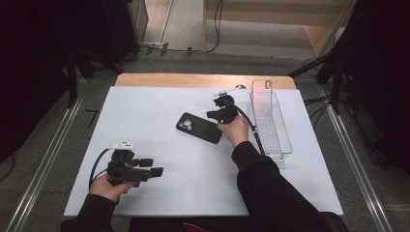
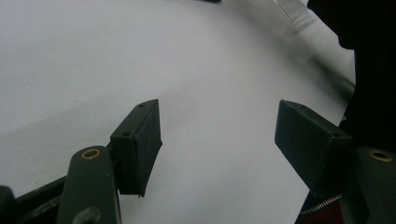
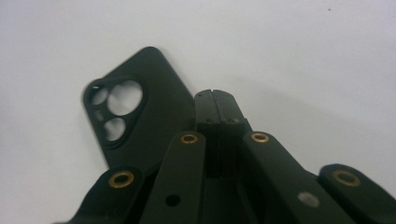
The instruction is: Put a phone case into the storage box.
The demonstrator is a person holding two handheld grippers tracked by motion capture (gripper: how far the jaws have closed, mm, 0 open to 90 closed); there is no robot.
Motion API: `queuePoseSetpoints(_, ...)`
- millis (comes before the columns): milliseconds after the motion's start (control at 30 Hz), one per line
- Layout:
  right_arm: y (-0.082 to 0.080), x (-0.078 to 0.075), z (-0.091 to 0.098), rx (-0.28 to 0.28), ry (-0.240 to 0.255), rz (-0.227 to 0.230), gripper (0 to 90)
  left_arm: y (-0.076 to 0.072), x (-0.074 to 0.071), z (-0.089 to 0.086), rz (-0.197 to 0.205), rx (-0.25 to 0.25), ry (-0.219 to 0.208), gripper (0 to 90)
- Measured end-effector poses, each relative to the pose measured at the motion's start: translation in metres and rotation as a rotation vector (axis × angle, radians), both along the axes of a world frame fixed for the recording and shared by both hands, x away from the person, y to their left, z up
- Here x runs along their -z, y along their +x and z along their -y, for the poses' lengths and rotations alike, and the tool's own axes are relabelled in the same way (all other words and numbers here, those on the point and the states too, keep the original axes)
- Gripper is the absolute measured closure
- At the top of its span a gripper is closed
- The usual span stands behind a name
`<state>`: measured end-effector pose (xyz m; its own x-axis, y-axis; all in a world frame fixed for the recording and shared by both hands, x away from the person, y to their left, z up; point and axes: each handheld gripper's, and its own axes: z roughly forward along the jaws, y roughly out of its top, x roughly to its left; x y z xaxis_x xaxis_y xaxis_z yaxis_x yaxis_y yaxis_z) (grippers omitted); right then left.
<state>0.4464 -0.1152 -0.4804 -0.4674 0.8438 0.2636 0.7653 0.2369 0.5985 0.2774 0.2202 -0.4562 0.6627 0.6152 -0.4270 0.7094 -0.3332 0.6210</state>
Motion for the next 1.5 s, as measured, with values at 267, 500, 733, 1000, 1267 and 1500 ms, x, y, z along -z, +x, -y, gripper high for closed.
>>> queuePoseSetpoints(267,0.007,0.014,-0.007,-0.001,-0.061,0.015,87.3,0.0,0.001,0.0,0.0,0.003,0.006,31.2)
queuePoseSetpoints(500,0.006,0.016,-0.01,-0.019,-0.083,0.001,87.3,0.001,0.001,0.0,-0.001,0.003,0.009,31.2)
queuePoseSetpoints(733,-0.003,0.015,-0.014,-0.067,-0.102,-0.008,87.3,0.0,0.001,0.0,-0.002,0.003,0.013,31.2)
queuePoseSetpoints(1000,-0.018,0.015,-0.017,-0.116,-0.082,-0.025,87.3,0.0,0.001,0.0,-0.001,0.002,0.01,31.2)
queuePoseSetpoints(1267,-0.037,0.016,-0.016,-0.16,-0.062,-0.04,87.3,0.0,0.001,0.0,0.0,0.001,0.013,31.2)
queuePoseSetpoints(1500,-0.047,0.003,-0.009,-0.142,-0.038,-0.007,82.9,0.0,0.001,0.0,-0.001,0.003,0.01,31.2)
